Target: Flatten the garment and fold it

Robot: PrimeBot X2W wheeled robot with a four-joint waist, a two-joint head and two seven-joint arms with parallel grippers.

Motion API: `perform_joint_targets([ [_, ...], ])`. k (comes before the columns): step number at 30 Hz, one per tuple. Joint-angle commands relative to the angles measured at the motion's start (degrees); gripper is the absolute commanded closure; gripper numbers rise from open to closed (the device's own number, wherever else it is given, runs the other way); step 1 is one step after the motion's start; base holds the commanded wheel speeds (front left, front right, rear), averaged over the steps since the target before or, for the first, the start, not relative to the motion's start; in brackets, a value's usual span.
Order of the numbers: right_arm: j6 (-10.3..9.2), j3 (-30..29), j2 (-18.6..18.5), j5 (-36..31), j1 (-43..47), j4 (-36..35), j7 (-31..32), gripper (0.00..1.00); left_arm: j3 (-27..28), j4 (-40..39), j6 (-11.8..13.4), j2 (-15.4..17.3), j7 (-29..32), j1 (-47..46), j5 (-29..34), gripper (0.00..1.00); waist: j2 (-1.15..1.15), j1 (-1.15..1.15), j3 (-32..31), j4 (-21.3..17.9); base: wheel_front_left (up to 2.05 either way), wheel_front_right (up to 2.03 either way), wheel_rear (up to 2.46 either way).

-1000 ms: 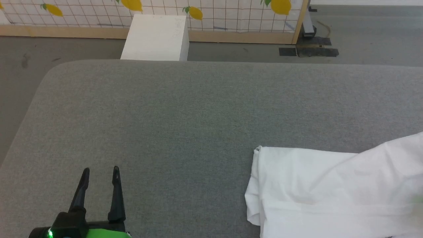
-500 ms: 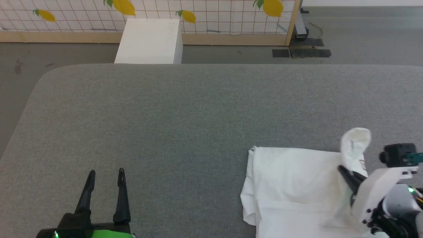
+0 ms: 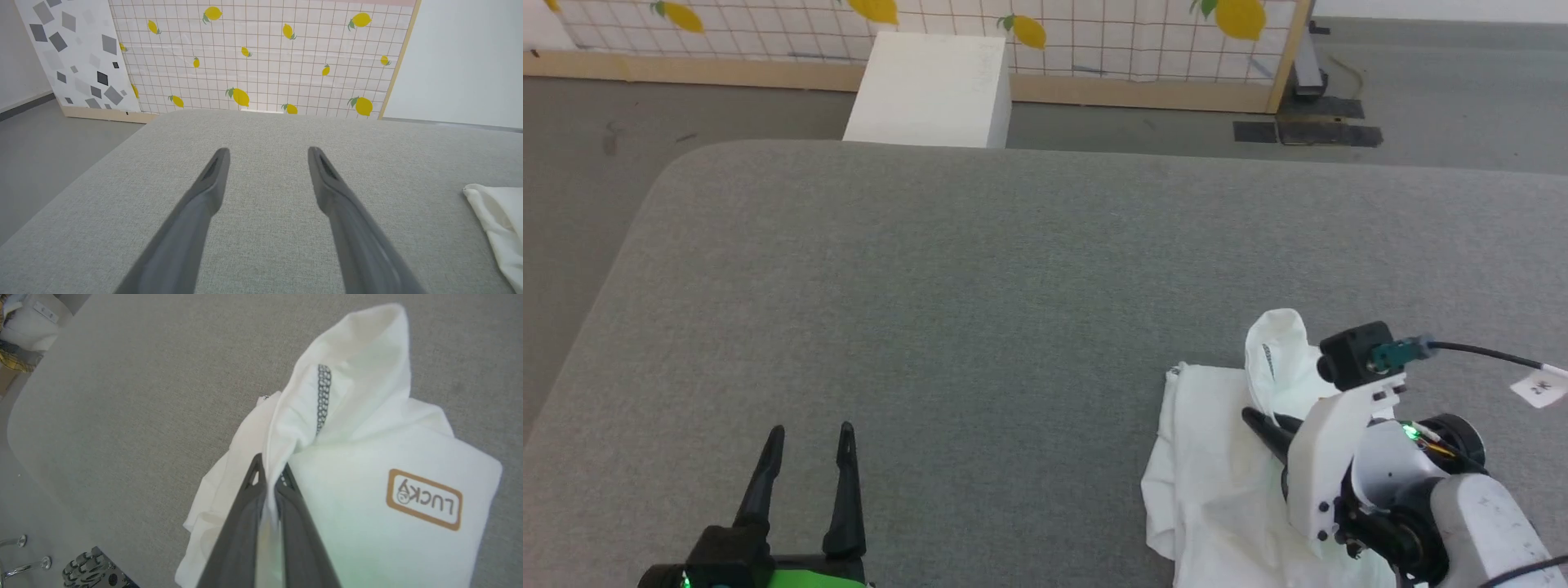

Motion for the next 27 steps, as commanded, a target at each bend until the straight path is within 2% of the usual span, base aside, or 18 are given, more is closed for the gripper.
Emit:
perform_joint_targets([
  [1, -0.08, 1.0, 0.1, -0.9, -1.5, 1.2, 0.1, 1.0, -0.1, 0.4, -0.3, -0.3, -0.2, -0.9, 0.5, 0.0, 0.0, 0.0, 0.2, 1.3, 0.0, 0.0, 0.0],
  [9, -0.08, 3.6, 1.9, -4.0, -5.0, 10.5, 0.3, 1.0, -0.3, 1.4, -1.1, -0.9, -0.2, -1.4, 0.8, 0.0, 0.0, 0.0, 0.1, 4.0, 0.0, 0.0, 0.0],
  [18, -0.08, 2.3, 5.5, -10.4, -7.7, 23.9, 1.1, 1.0, -0.5, 2.2, -1.7, -1.4, -0.2, -1.4, 1.1, 0.0, 0.0, 0.0, -0.9, 5.2, 0.0, 0.0, 0.0],
  [19, -0.08, 2.1, 5.9, -10.8, -8.0, 25.1, 0.8, 0.98, -0.5, 2.3, -1.7, -1.5, -0.2, -1.4, 1.1, 0.0, 0.0, 0.0, -1.0, 5.3, 0.0, 0.0, 0.0],
  [20, -0.08, 2.0, 6.2, -11.1, -8.3, 25.8, 0.6, 0.74, -0.4, 2.3, -1.7, -1.5, -0.2, -1.3, 1.1, 0.0, 0.0, 0.0, -1.0, 5.3, 0.0, 0.0, 0.0],
  [21, -0.08, 1.7, 6.6, -11.2, -8.6, 26.6, 0.4, 0.46, -0.4, 2.3, -1.8, -1.5, -0.2, -1.2, 1.1, 0.0, 0.0, 0.0, -1.1, 5.2, 0.0, 0.0, 0.0],
  [22, -0.08, 1.6, 6.8, -11.0, -9.0, 26.9, 0.3, 0.0, -0.3, 2.3, -1.8, -1.6, -0.2, -1.1, 1.1, 0.0, 0.0, 0.0, -1.1, 5.1, 0.0, 0.0, 0.0],
  [27, -0.08, 1.7, 7.5, -8.1, -11.0, 24.6, 0.1, 0.0, 0.1, 2.2, -1.8, -1.7, -0.2, -0.7, 1.1, 0.0, 0.0, 0.0, -0.9, 3.9, 0.0, 0.0, 0.0],
])
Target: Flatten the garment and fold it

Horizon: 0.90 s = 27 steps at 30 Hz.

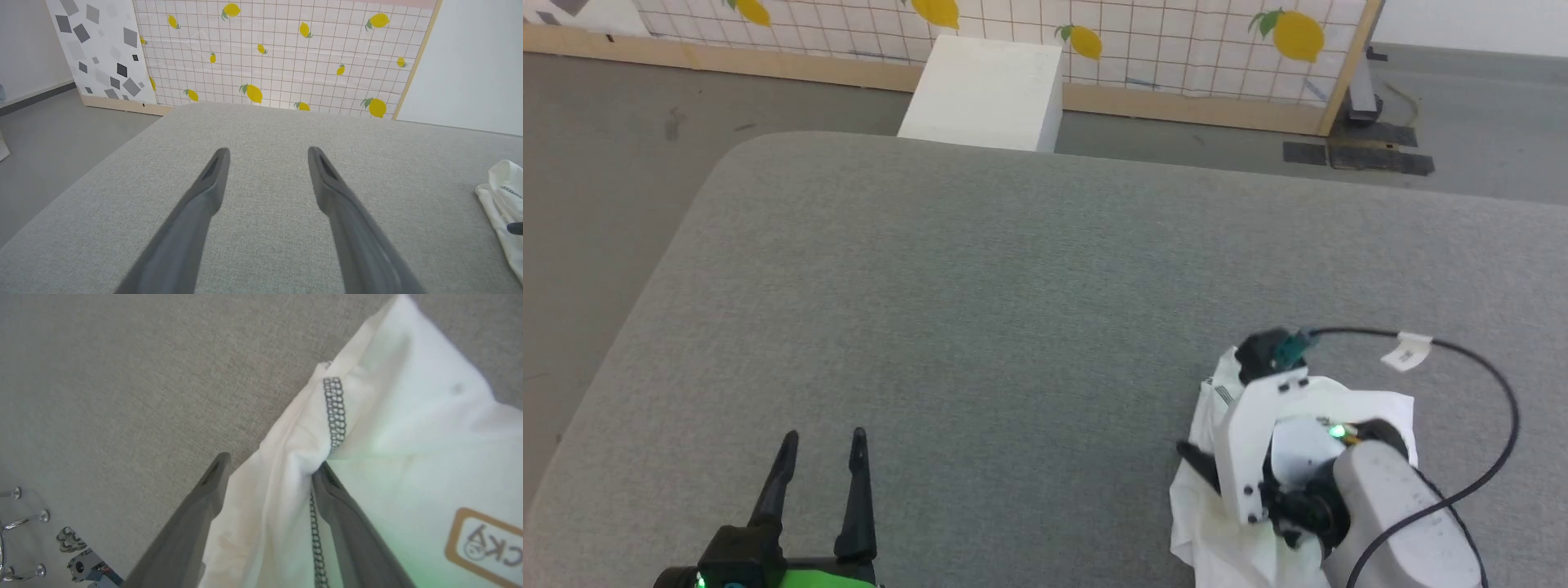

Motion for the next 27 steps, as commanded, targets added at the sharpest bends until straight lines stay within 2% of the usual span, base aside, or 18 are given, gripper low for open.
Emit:
perform_joint_targets([
  [1, -0.09, -0.2, -0.3, 1.0, -1.0, -1.3, -0.5, 0.0, 0.1, 0.1, -0.2, -0.3, -0.2, -0.3, 0.6, 0.0, 0.0, 0.0, 0.3, -0.6, 0.0, 0.0, 0.0],
  [7, -0.09, -4.6, -4.4, 4.0, 0.9, -12.1, -2.3, 0.0, 0.2, -0.2, -0.2, -0.5, -0.2, -0.6, 0.7, 0.0, 0.0, 0.0, 1.2, -2.6, 0.0, 0.0, 0.0],
  [10, -0.09, -9.8, -6.7, 4.3, 4.6, -18.4, -2.1, 0.0, 0.5, -0.4, -0.1, -0.5, -0.2, -0.6, 0.7, 0.0, 0.0, 0.0, 1.5, -3.6, 0.0, 0.0, 0.0],
  [13, -0.09, -14.3, -7.5, 4.2, 8.9, -23.3, -0.4, 0.0, 0.9, -0.7, -0.2, -0.5, -0.2, -0.5, 0.8, 0.0, 0.0, 0.0, 1.8, -4.6, 0.0, 0.0, 0.0],
  [20, -0.09, -21.2, -4.5, 4.8, 18.4, -30.4, 4.6, 0.0, 0.9, -0.8, -0.6, -0.5, -0.2, -1.1, 1.1, 0.0, 0.0, 0.0, 3.4, -5.5, 0.0, 0.0, 0.0],
  [27, -0.09, -22.6, -1.7, 4.4, 18.8, -26.0, 3.6, 0.0, 0.7, -0.4, -1.2, -0.1, -0.2, -2.2, 1.4, 0.0, 0.0, 0.0, 4.6, -4.9, 0.0, 0.0, 0.0],
])
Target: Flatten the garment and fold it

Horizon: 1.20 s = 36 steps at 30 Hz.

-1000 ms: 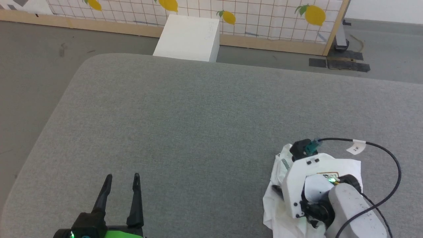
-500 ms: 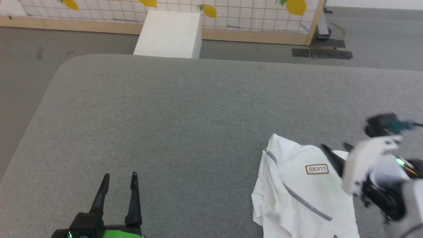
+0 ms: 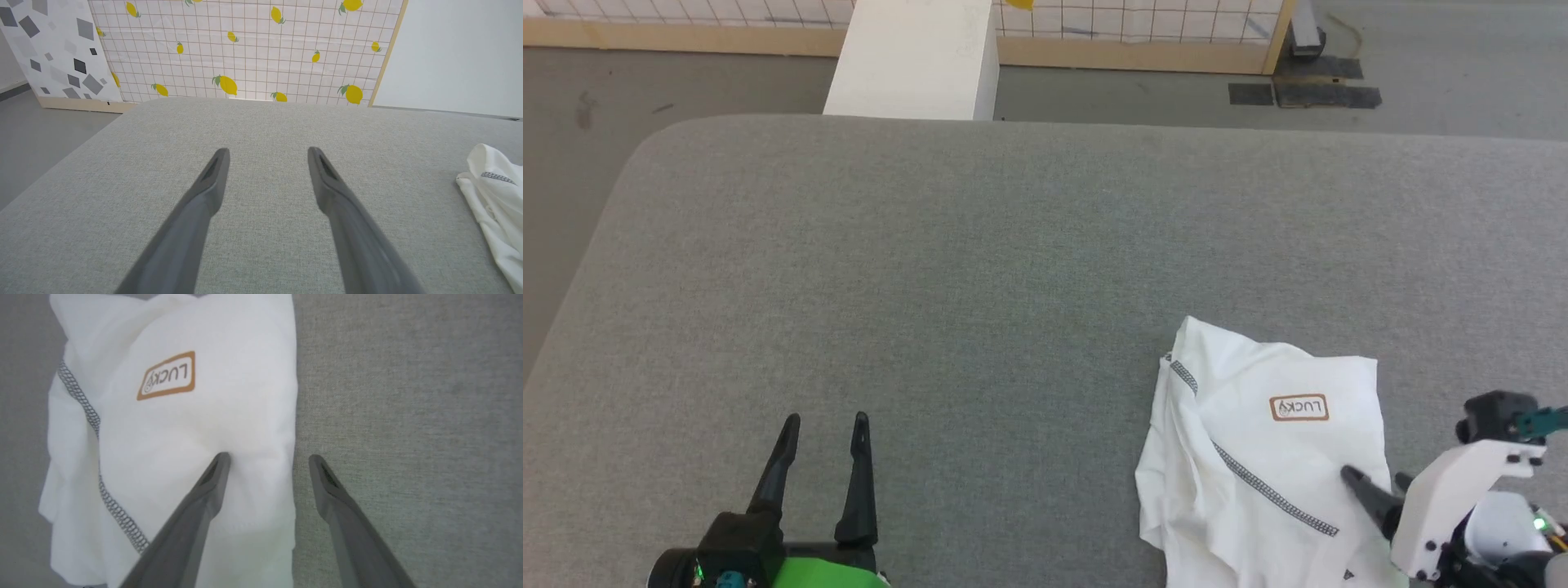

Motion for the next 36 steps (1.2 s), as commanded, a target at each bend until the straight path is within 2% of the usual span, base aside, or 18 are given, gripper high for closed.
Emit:
perform_joint_targets([
  [1, -0.08, 0.0, 0.3, -0.3, -0.9, 1.1, -0.4, 0.0, 0.1, 0.1, -0.3, 0.3, -0.2, -1.0, 1.0, 0.0, 0.0, 0.0, 0.4, 0.6, 0.0, 0.0, 0.0],
  [11, -0.08, -1.6, 0.9, -2.3, -5.8, 11.0, -0.8, 0.0, -0.2, 0.1, -0.3, 0.6, -0.2, -1.8, 1.1, 0.0, 0.0, 0.0, 2.3, 3.2, 0.0, 0.0, 0.0],
  [12, -0.08, -1.5, 1.0, -2.1, -6.3, 11.6, -0.8, 0.17, -0.2, 0.1, -0.3, 0.6, -0.2, -1.9, 1.0, 0.0, 0.0, 0.0, 2.5, 3.4, 0.0, 0.0, 0.0],
  [13, -0.08, -1.5, 1.1, -2.1, -6.7, 12.0, -0.9, 0.6, -0.2, 0.1, -0.3, 0.6, -0.2, -2.0, 1.0, 0.0, 0.0, 0.0, 2.6, 3.5, 0.0, 0.0, 0.0],
  [14, -0.08, -1.0, 1.1, -2.2, -7.1, 12.3, -0.8, 0.9, -0.3, 0.1, -0.3, 0.6, -0.2, -2.0, 0.9, 0.0, 0.0, 0.0, 2.7, 3.6, 0.0, 0.0, 0.0],
  [15, -0.08, -0.6, 0.9, -2.3, -7.2, 12.4, -0.8, 1.0, -0.3, 0.2, -0.2, 0.5, -0.2, -2.1, 0.9, 0.0, 0.0, 0.0, 2.7, 3.7, 0.0, 0.0, 0.0],
  [21, -0.08, 1.4, -1.7, -2.3, -7.9, 11.2, -1.5, 1.0, -0.1, 0.5, 0.1, 0.3, -0.2, -1.8, 0.6, 0.0, 0.0, 0.0, 2.0, 2.8, 0.0, 0.0, 0.0],
  [30, -0.08, 7.4, -7.6, -0.2, -9.9, 5.3, -0.5, 1.0, -0.7, -0.1, -0.2, 0.3, -0.2, -1.6, 1.1, 0.0, 0.0, 0.0, 1.6, -2.5, 0.0, 0.0, 0.0],
  [36, -0.08, 13.5, -16.8, -0.5, -12.6, 3.1, -0.2, 1.0, -1.3, -0.5, -0.5, 1.2, -0.2, -3.2, 1.9, 0.0, 0.0, 0.0, 3.7, -6.4, 0.0, 0.0, 0.0],
])
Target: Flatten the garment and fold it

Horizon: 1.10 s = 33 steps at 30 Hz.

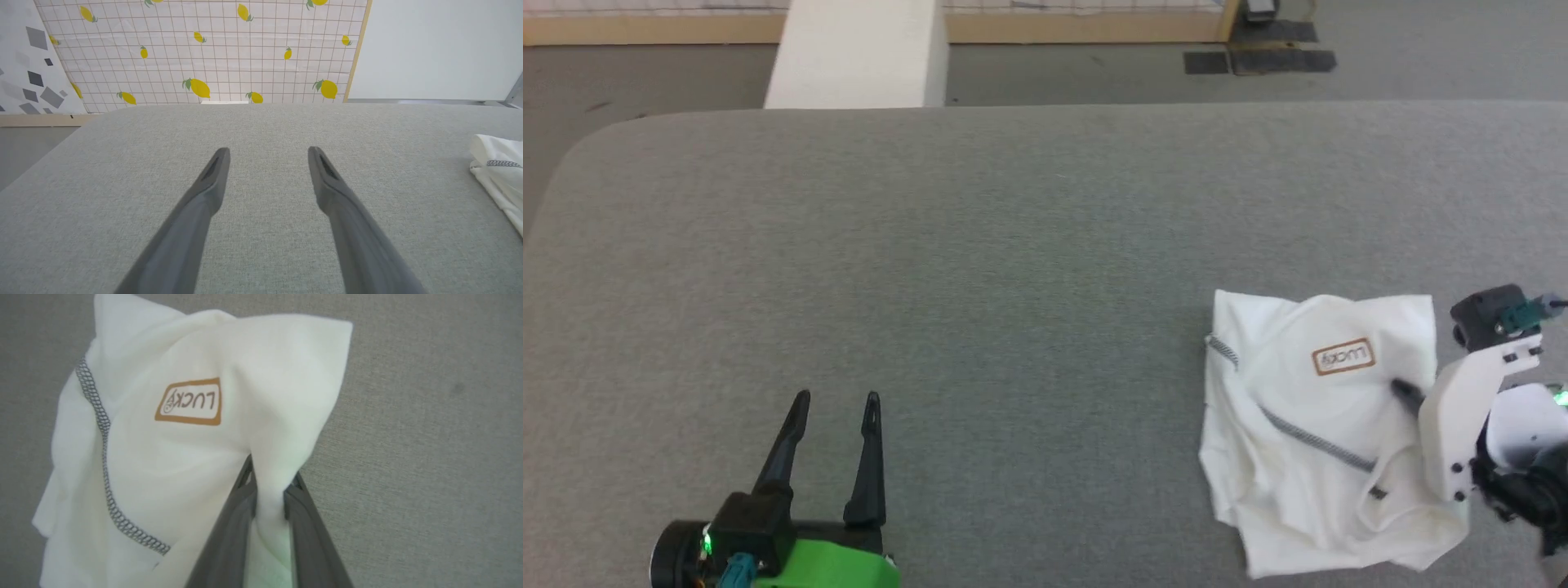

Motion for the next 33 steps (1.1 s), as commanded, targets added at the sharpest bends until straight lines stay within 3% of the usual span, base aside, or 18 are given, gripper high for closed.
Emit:
perform_joint_targets([
  [1, -0.1, 1.5, -2.7, -0.3, -1.8, -0.7, -0.4, 1.0, 0.0, -0.4, -0.2, 0.7, -0.2, -1.6, 0.4, 0.0, 0.0, 0.0, 2.2, -2.8, 0.0, 0.0, 0.0],
  [5, -0.1, 5.6, -10.9, -1.2, -4.8, -0.8, -2.0, 1.0, -0.4, -1.1, -0.3, 1.3, 0.0, -2.9, 0.9, 0.0, 0.0, 0.0, 4.6, -4.8, 0.0, 0.0, 0.0],
  [13, -0.1, 7.6, -20.9, -2.5, -11.1, 4.4, -6.2, 1.0, -0.3, -3.2, -0.1, 2.9, 1.2, -6.2, 1.8, 0.0, 0.0, 0.0, 10.1, -6.9, 0.0, 0.0, 0.0],
  [23, -0.1, 8.2, -28.9, -6.1, -15.2, 10.6, -10.6, 1.0, 0.2, -7.5, 0.3, 5.3, 3.4, -9.1, 2.9, 0.0, 0.0, 0.0, 14.7, -8.0, 0.0, 0.0, 0.0],
  [33, -0.1, 9.0, -33.1, -10.7, -20.9, 15.4, -14.0, 1.0, 0.1, -12.2, 0.2, 7.5, 6.8, -12.1, 4.3, 0.0, 0.0, 0.0, 22.1, -10.3, 0.0, 0.0, 0.0],
])
